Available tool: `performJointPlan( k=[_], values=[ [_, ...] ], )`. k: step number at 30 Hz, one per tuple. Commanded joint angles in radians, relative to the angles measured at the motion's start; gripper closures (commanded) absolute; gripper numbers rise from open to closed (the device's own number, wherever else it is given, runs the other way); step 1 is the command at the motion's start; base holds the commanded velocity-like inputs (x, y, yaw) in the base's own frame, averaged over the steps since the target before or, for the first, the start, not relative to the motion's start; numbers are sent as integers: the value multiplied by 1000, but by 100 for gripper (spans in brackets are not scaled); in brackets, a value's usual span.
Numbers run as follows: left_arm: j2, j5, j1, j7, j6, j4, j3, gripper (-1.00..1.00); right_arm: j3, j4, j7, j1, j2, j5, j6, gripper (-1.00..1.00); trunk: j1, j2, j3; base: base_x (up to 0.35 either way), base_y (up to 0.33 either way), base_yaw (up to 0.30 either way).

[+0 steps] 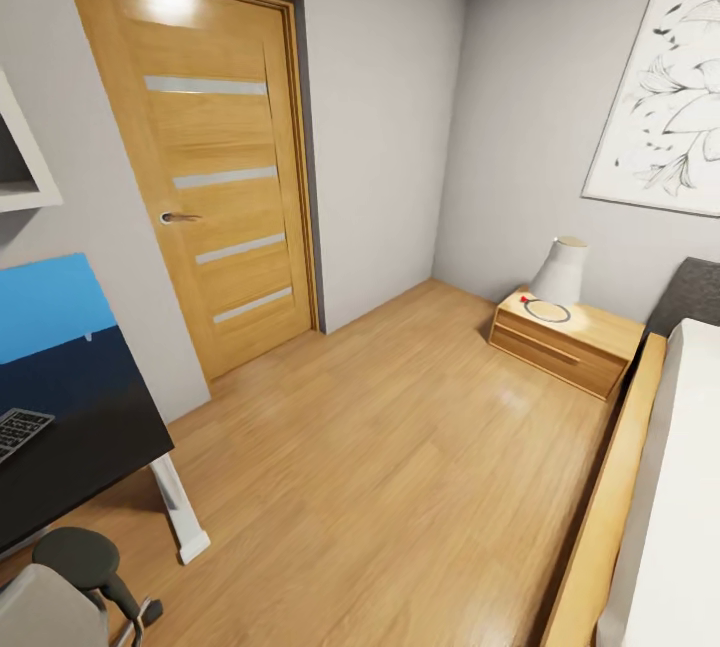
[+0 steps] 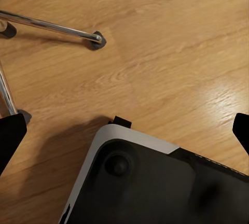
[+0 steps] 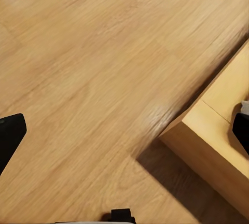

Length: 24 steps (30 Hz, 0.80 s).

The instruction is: In the bedroom, organize the workspace by keeping the computer under the desk, ensuring the monitor is on the desk, placing the keyboard on the desk next to the monitor, placing the mouse on the desk next to the keyboard, moving the folder from the swivel chair onto the desk next to the mouse, stacking the notebook on top of the folder with the pen on top of the notebook, and positioning the swivel chair next to the desk.

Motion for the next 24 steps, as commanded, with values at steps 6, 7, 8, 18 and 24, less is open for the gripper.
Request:
performJointPlan(
  k=[6, 7, 8, 18, 24],
  values=[
    [0, 5, -1, 1, -3, 0, -1, -100, 1, 1, -3, -1, -1, 0, -3, -100, 0, -2, -2, 0, 0, -5],
    [0, 5, -1, 1, -3, 0, -1, -100, 1, 1, -3, -1, -1, 0, -3, -100, 0, -2, -2, 0, 0, -2],
    [0, 5, -1, 1, -3, 0, -1, -100, 1, 1, -3, -1, -1, 0, -3, -100, 0, -2, -2, 0, 0, -1],
    [0, 5, -1, 1, -4, 0, -1, -100, 1, 1, -4, -1, -1, 0, -3, -100, 0, -2, -2, 0, 0, -127],
    [0, 5, -1, 1, -3, 0, -1, -100, 1, 2, -3, -1, -1, 0, -3, -100, 0, -2, -2, 120, 20, -120]
  ],
)
